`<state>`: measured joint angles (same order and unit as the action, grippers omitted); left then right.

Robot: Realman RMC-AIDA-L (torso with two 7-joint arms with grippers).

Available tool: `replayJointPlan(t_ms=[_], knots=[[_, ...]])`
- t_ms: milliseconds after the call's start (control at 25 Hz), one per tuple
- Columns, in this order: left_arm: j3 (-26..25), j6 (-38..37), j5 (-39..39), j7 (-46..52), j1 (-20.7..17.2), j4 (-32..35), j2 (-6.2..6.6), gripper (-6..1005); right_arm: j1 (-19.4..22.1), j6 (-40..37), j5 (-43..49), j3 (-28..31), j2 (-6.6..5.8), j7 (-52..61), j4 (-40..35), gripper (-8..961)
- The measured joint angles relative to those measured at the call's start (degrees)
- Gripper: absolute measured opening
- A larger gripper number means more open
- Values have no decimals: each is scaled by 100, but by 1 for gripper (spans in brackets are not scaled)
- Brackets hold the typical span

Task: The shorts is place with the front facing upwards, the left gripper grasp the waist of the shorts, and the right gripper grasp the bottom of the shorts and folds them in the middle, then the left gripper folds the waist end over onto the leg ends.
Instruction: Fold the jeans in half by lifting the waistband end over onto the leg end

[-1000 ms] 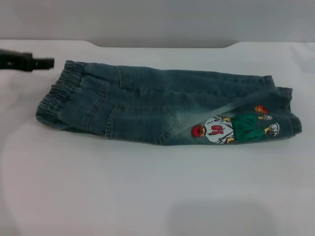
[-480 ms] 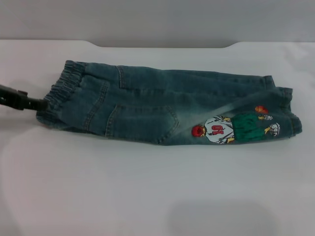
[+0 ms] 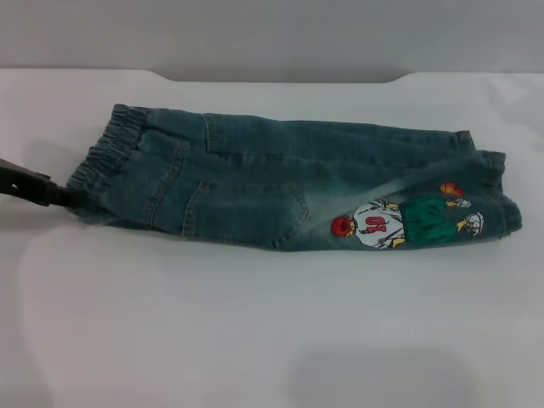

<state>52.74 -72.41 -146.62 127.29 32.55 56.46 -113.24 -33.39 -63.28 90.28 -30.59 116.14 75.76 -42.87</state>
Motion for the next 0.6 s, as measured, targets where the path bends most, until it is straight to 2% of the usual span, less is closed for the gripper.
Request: replayJointPlan(t_ms=[200, 600], knots=[[36, -22, -8, -8, 199, -294, 22, 678, 22, 0, -26, 14, 4, 0, 32, 444], [81, -220, -28, -11, 400, -322, -11, 677, 26, 128, -28, 0, 14, 0, 52, 443]])
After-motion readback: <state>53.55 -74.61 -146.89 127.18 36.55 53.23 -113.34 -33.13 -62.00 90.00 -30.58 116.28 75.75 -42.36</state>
